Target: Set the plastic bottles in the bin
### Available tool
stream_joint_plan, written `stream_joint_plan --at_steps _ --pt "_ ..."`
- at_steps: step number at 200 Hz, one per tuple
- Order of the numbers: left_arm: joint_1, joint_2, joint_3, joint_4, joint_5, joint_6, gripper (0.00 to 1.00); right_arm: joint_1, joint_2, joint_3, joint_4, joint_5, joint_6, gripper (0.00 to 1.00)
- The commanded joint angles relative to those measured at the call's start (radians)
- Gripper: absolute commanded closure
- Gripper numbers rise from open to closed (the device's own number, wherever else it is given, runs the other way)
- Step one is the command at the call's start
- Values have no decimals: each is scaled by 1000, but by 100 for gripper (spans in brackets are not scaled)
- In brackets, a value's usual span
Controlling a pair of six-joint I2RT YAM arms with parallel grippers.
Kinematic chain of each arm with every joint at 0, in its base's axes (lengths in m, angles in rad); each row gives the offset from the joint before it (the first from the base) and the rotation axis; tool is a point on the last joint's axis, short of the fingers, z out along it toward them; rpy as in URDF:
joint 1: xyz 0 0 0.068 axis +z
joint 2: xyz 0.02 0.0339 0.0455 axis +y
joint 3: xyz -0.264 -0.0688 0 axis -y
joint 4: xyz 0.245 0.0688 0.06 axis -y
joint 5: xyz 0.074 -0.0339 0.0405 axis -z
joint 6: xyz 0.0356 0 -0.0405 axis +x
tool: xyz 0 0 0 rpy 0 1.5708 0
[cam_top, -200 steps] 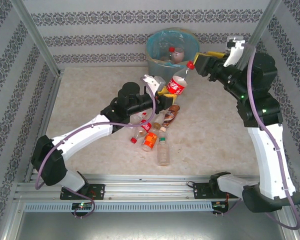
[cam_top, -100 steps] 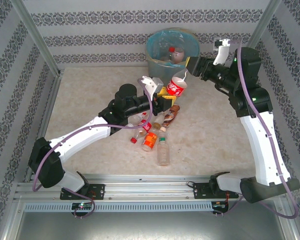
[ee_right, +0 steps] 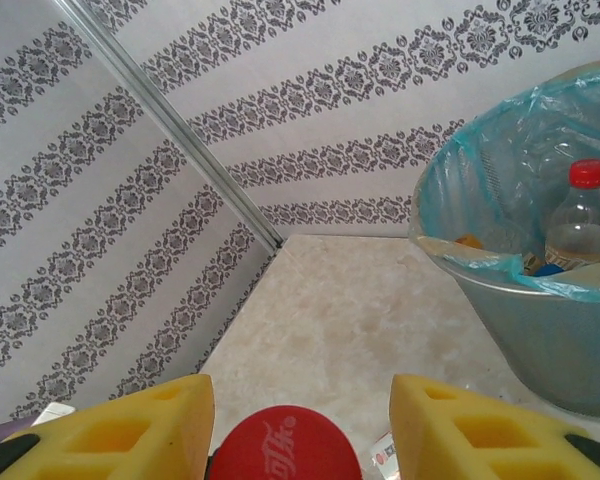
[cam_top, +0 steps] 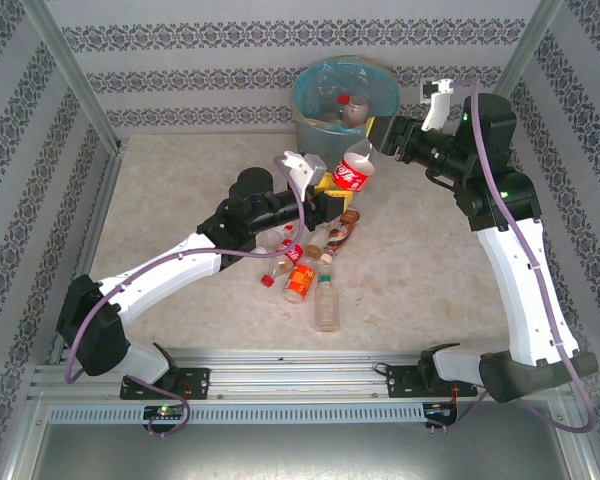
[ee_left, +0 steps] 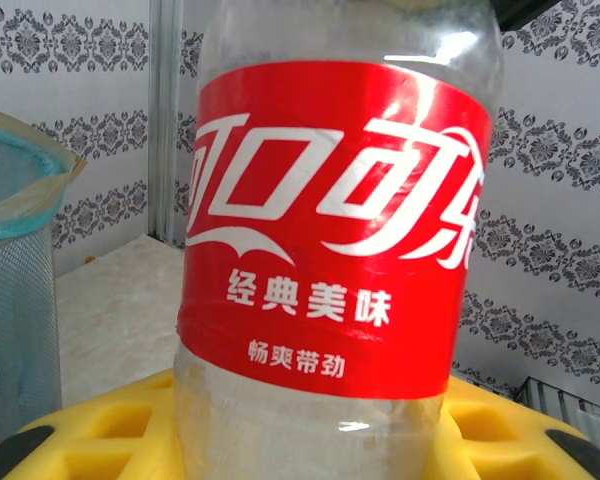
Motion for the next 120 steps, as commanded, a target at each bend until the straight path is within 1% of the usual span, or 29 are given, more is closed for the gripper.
stream_joint_plan --at_steps 1,33,52,54,57,65,70,75,84,88,96,106,120 --pt "9 -23 6 59 25 -12 100 13 3 15 -15 -11 -8 57" --pt "9 -28 3 61 14 -16 100 16 17 41 -14 -21 -8 79" --pt "10 -45 -2 66 -17 -9 100 21 33 82 -12 9 -20 86" --pt "10 -48 -2 66 -23 -6 97 22 35 88 -11 15 -22 87" --pt "10 -52 -4 65 -33 -1 89 23 38 99 -10 24 -28 87" --pt "12 -70 -10 59 -67 13 62 29 51 133 -8 57 -47 90" --pt "12 -84 -13 51 -94 26 49 34 59 162 -8 88 -64 91" --pt "12 -99 -18 40 -123 40 38 42 71 189 -7 120 -84 92" --pt "14 -132 -28 20 -182 74 22 61 98 256 -6 181 -128 94" --pt "14 -148 -32 11 -211 88 18 70 112 285 -4 210 -148 95" --pt "14 -181 -46 -4 -270 119 13 91 142 345 4 266 -191 95" --pt "15 -223 -62 -16 -339 156 11 121 187 431 18 337 -251 96" --pt "19 -273 -79 -37 -401 199 9 158 263 547 38 421 -335 96"
